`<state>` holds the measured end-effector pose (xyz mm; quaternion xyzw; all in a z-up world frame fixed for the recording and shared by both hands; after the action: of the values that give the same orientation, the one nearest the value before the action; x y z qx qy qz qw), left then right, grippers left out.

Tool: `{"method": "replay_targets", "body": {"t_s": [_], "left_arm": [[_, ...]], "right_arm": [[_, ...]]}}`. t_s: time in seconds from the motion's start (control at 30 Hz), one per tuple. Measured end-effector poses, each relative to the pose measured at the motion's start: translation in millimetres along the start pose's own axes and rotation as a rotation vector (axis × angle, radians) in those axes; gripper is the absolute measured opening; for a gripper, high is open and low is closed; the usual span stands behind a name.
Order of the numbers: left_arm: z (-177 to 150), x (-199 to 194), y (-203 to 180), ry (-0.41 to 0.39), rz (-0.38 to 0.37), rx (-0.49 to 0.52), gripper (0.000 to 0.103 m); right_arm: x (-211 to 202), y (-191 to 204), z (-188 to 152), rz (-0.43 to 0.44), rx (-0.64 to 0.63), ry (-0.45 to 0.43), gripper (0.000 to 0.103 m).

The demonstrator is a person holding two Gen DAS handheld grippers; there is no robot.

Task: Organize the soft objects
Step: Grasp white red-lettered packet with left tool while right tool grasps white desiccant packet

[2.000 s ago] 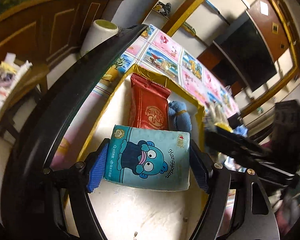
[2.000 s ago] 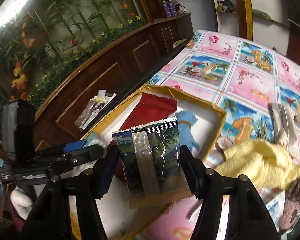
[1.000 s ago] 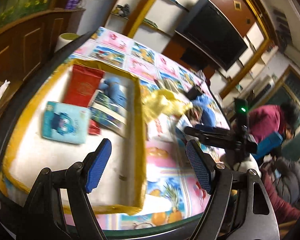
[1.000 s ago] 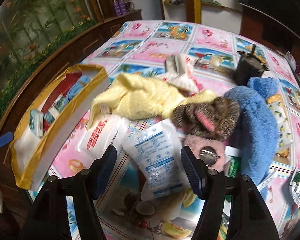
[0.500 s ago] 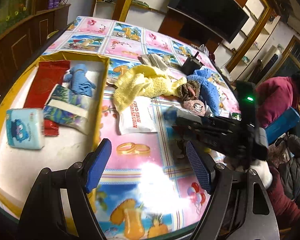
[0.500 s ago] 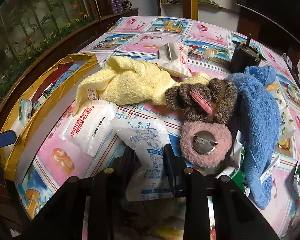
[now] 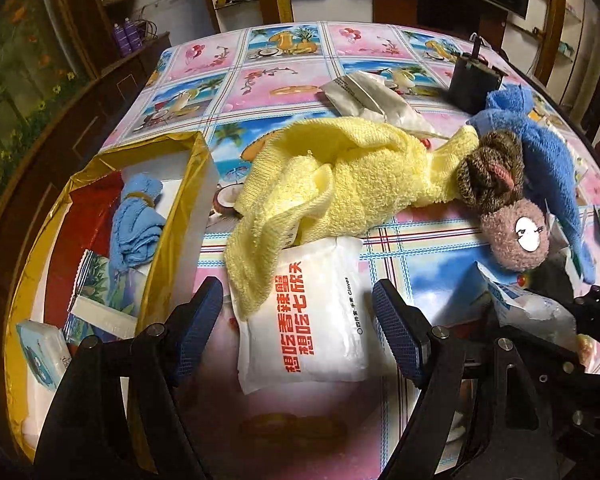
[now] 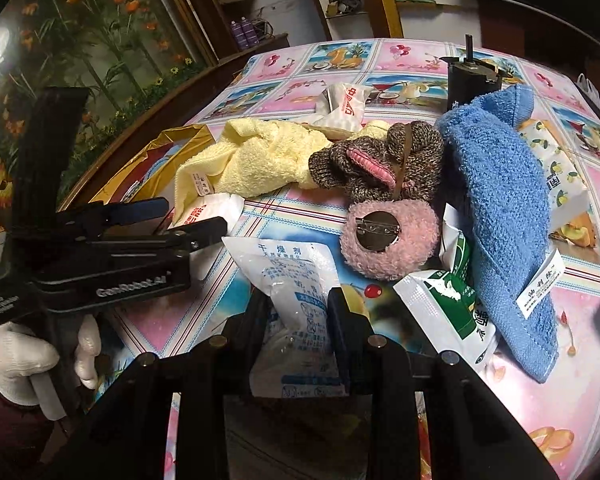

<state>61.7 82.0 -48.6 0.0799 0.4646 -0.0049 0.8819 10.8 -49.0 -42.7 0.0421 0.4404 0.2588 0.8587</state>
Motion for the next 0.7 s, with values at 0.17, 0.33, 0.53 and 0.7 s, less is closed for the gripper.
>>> {"method": "replay_targets", "body": {"t_s": [0.17,0.33,0.53,0.7], "left_arm": [[-5.7,-12.0,-1.4,-0.026,-0.066,-0.012,0.035],[-25.1,-33.6,-1.5,-0.001,-0.188,-0.036,0.009],[-44.7,-63.7,-10.2,-0.008,-0.324,-0.019,0.012],[-26.1,-45.2,6.1,-0.035,-0.179,-0.022,0.072]], "right_arm": [[-0.2,-0.9,0.2,0.008,0.005,0.002,0.03],[0.2,-1.1,0.0,0.005,0.002,0.001,0.03],[0.5,-0.1,-1.2,-0.002,-0.001,0.001,0.031],[1.0,0.5,-1.0,-0.003,0.002,-0.001,0.031]]}}
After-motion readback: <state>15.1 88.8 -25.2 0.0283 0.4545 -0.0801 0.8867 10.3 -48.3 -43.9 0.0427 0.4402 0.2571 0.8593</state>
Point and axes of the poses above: each gripper's, at about its wrist camera, not at the fingertips, and x roughly the way its jaws point, y to its left, z to its top, the point moved 7 cm from there along x, roughly the way its jaws point
